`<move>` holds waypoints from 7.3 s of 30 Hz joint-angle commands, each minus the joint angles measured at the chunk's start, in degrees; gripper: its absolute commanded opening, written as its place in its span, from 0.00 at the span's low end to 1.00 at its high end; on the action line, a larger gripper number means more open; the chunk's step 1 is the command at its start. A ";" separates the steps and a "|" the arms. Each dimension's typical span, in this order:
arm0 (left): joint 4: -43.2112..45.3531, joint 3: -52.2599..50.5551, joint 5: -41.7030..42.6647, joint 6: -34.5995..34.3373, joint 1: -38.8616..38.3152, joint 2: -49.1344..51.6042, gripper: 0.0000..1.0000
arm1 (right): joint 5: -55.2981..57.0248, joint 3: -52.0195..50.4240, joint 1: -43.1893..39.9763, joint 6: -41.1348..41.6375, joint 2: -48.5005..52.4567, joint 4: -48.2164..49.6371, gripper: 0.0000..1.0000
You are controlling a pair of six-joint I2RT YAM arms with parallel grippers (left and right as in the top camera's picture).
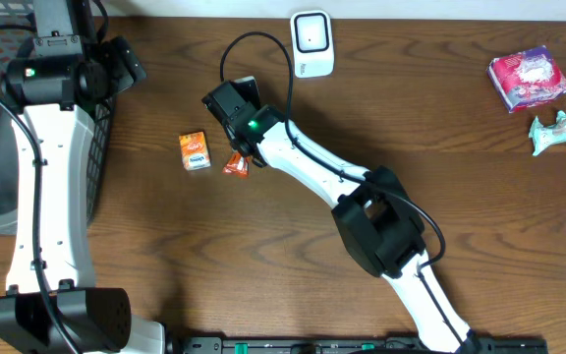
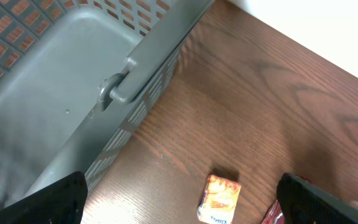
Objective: Scan the item barcode
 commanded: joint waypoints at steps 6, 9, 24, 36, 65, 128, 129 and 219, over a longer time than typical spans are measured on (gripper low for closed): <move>-0.15 0.35 -1.18 -0.57 0.83 -0.72 0.98 | -8.70 -0.07 0.70 3.98 -2.64 0.87 0.63; -0.15 0.35 -1.18 -0.57 0.83 -0.72 0.98 | -9.42 -0.11 1.11 3.98 -2.29 1.22 0.62; -0.15 0.35 -1.18 -0.57 0.83 -0.72 0.98 | -3.65 -0.13 1.27 4.79 1.66 0.37 0.61; -0.15 0.35 -1.18 -0.57 0.83 -0.72 0.98 | 5.18 0.48 0.63 4.79 1.60 -4.44 0.63; -0.15 0.35 -1.18 -0.57 0.83 -0.72 0.98 | -3.80 0.39 1.60 -6.38 1.66 0.39 0.54; -0.15 0.35 -1.18 -0.57 0.83 -0.72 0.98 | -61.11 0.13 -34.16 -5.99 3.32 -14.80 0.54; -0.15 0.35 -1.18 -0.57 0.83 -0.72 0.98 | -57.48 0.13 -34.56 -6.73 1.33 -15.65 0.54; -0.15 0.35 -1.18 -0.57 0.83 -0.72 0.98 | -22.77 4.46 -13.86 -24.44 -4.50 -7.52 0.01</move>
